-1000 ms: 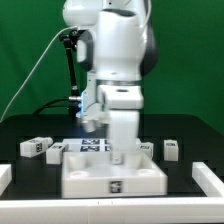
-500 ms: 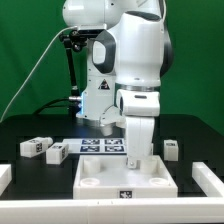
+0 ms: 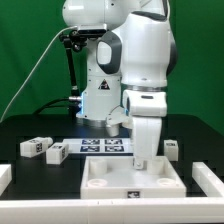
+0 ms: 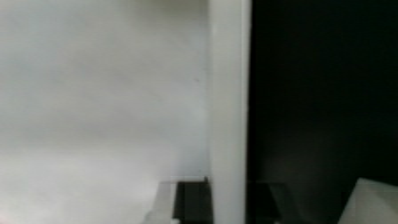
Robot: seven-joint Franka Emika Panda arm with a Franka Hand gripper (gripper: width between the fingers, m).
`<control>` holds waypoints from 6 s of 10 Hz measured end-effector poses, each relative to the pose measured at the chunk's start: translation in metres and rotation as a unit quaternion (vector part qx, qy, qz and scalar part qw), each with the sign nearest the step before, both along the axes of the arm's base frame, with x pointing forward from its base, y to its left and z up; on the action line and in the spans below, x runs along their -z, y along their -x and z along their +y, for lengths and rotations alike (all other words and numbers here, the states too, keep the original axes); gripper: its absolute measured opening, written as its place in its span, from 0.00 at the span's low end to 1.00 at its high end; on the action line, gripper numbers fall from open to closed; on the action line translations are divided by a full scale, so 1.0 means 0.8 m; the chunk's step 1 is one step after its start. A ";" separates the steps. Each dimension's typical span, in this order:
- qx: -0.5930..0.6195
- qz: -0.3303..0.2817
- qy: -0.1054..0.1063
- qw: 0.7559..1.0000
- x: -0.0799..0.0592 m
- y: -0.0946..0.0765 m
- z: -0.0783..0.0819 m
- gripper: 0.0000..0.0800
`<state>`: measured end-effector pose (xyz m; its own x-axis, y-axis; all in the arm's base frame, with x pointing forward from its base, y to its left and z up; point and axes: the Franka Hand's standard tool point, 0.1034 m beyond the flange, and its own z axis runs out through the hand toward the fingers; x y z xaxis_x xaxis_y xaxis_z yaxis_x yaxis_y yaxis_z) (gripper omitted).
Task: Assemble one leg
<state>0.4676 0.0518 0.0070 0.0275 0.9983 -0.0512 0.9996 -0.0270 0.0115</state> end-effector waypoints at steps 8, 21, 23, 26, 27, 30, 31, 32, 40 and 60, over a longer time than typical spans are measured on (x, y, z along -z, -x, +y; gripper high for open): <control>0.008 0.002 -0.007 1.000 0.000 -0.025 0.050 0.08; 0.012 -0.009 -0.001 1.000 -0.031 -0.024 0.055 0.81; 0.015 -0.017 0.008 1.000 -0.063 -0.021 0.053 0.81; 0.037 -0.033 0.006 0.999 -0.084 -0.016 0.055 0.81; 0.036 -0.032 0.006 0.999 -0.083 -0.016 0.055 0.81; 0.211 -0.032 -0.008 0.977 -0.075 0.004 0.053 0.81; 0.278 -0.023 -0.012 0.960 -0.068 0.015 0.052 0.81; 0.313 -0.026 -0.015 0.949 -0.066 0.017 0.053 0.81; 0.655 -0.011 -0.044 0.754 -0.049 0.055 0.077 0.81; 0.636 0.319 0.292 0.639 -0.034 0.083 0.108 0.81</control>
Offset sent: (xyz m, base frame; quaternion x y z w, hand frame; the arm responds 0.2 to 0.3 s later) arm 0.0290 0.0381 -0.0258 -0.0004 0.0343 -0.0048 0.9994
